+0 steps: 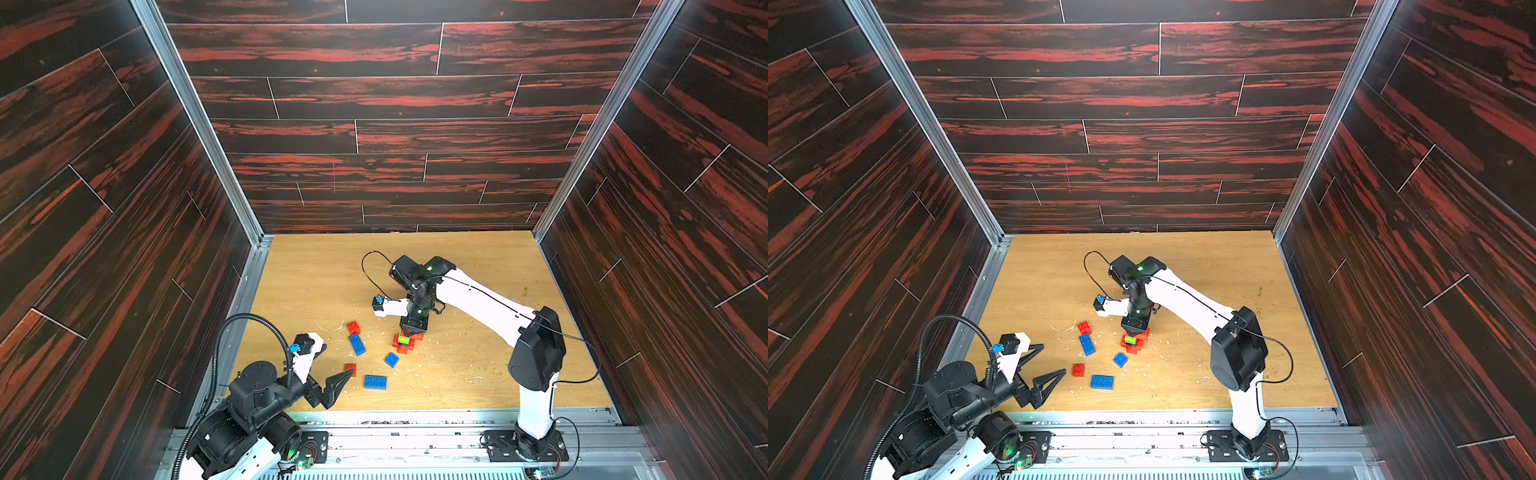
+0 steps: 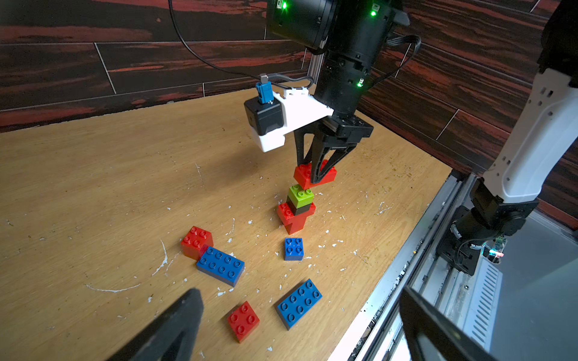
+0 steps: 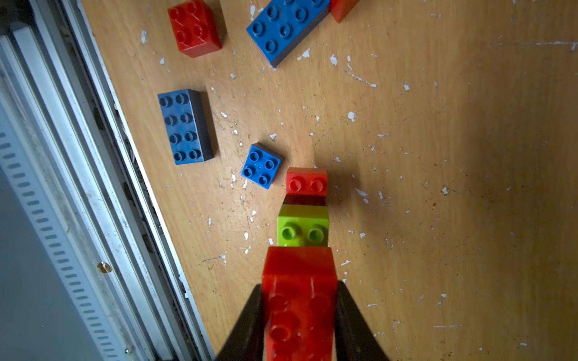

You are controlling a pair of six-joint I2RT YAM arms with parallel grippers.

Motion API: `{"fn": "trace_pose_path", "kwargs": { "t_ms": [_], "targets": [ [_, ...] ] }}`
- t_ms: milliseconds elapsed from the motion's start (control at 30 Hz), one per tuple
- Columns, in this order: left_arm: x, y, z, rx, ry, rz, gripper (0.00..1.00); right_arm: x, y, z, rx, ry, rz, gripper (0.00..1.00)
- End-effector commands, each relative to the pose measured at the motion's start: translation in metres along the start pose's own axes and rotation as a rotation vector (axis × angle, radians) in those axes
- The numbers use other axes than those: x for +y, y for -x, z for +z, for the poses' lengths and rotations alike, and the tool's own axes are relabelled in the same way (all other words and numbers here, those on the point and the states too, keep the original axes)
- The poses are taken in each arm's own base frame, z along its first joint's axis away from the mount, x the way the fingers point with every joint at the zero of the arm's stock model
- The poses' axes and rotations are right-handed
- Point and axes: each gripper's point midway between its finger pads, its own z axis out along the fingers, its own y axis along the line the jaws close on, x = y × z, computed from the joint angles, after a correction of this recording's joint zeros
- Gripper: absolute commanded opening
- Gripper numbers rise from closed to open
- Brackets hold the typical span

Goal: Assemble the letter f with lego
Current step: Assemble the lego brick with the lego brick.

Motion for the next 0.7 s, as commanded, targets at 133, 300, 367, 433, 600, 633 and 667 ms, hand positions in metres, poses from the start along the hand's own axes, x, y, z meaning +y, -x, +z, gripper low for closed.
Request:
{"fn": "trace_pose_path", "kwargs": {
  "t_ms": [133,300,367,433,600,633,667],
  "targets": [
    [0.0014,-0.0025,0.0026,0.011,0.005,-0.001,1.00,0.0044,0.0061,0.0049,0.005,0.037,-0.027,0.20],
    [0.0015,-0.0024,0.0026,0.011,0.005,0.000,1.00,0.0024,0.0053,0.0081,0.021,0.038,-0.024,0.20],
    [0.0014,-0.0022,0.0026,0.010,0.005,0.000,1.00,0.0026,0.0041,0.0106,0.030,0.040,-0.020,0.20],
    [0.0014,-0.0026,0.0025,0.011,0.005,0.000,1.00,0.0022,0.0028,0.0120,0.036,0.042,-0.016,0.20],
    [0.0012,-0.0023,0.0022,0.010,0.004,0.000,1.00,0.0011,0.0010,0.0111,0.049,0.037,-0.009,0.20],
    [0.0013,-0.0023,0.0023,0.009,0.005,0.000,1.00,0.0019,0.0010,0.0108,0.049,0.040,-0.008,0.20],
    [0.0017,-0.0025,0.0024,0.010,0.007,-0.001,1.00,0.0016,0.0007,0.0109,0.051,0.040,-0.006,0.20]
  ]
}}
